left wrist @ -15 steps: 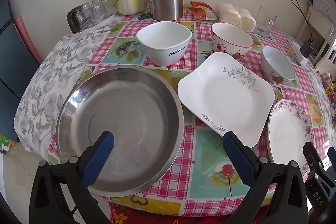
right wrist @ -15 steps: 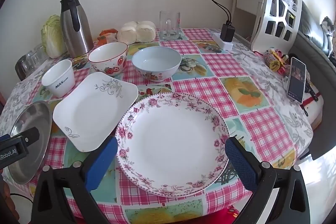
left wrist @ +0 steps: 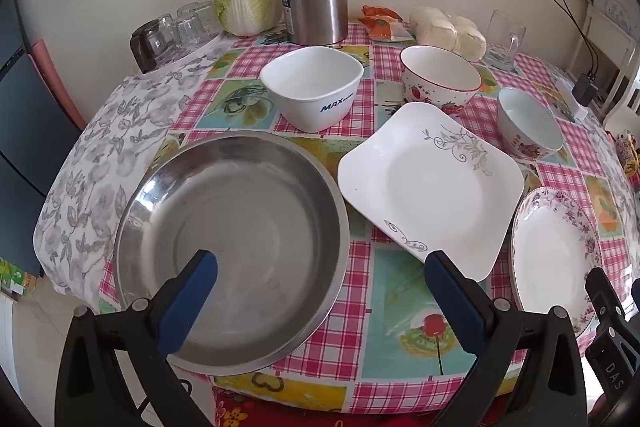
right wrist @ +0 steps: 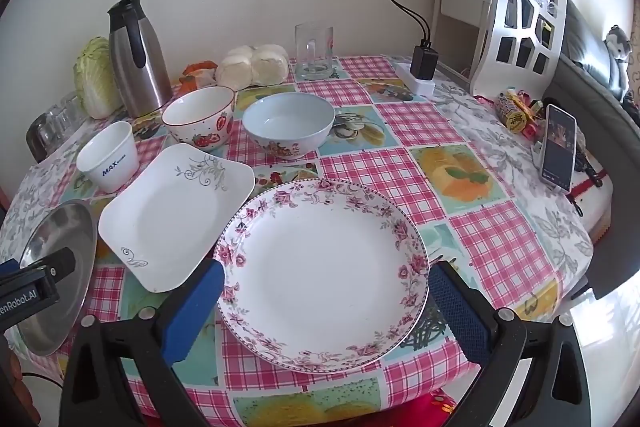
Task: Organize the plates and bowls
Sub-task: 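Move both grippers toward the rim of the stainless steel pan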
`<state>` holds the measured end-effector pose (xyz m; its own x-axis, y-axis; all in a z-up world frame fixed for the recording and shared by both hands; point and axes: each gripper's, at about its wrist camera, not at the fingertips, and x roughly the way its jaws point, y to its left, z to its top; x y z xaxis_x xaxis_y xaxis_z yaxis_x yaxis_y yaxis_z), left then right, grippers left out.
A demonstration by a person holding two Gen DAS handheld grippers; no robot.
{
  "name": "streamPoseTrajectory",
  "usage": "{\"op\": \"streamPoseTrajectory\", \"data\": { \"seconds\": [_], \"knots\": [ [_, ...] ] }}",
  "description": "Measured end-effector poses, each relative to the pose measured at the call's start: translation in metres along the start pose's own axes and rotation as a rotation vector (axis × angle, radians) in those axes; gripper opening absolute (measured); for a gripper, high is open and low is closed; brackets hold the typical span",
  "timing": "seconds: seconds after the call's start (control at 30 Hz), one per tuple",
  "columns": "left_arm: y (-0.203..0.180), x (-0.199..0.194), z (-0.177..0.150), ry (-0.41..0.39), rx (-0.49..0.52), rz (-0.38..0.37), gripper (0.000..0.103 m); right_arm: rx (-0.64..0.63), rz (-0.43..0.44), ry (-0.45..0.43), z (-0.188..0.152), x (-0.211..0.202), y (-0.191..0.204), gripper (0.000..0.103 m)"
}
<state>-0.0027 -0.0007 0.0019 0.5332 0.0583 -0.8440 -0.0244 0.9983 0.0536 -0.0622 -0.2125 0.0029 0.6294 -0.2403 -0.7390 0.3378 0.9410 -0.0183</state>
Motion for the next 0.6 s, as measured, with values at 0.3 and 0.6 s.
{"op": "streamPoseTrajectory", "data": {
  "seconds": [0.3, 0.6],
  "knots": [
    [0.005, -0.002, -0.001, -0.004, -0.032, 0.033, 0.103, 0.002, 0.004, 0.002, 0.0, 0.001, -0.001, 0.103],
    [0.009, -0.004, 0.0, -0.01, -0.048, 0.037, 0.103, -0.01, 0.002, 0.004, -0.002, 0.0, 0.005, 0.103]
  ]
}}
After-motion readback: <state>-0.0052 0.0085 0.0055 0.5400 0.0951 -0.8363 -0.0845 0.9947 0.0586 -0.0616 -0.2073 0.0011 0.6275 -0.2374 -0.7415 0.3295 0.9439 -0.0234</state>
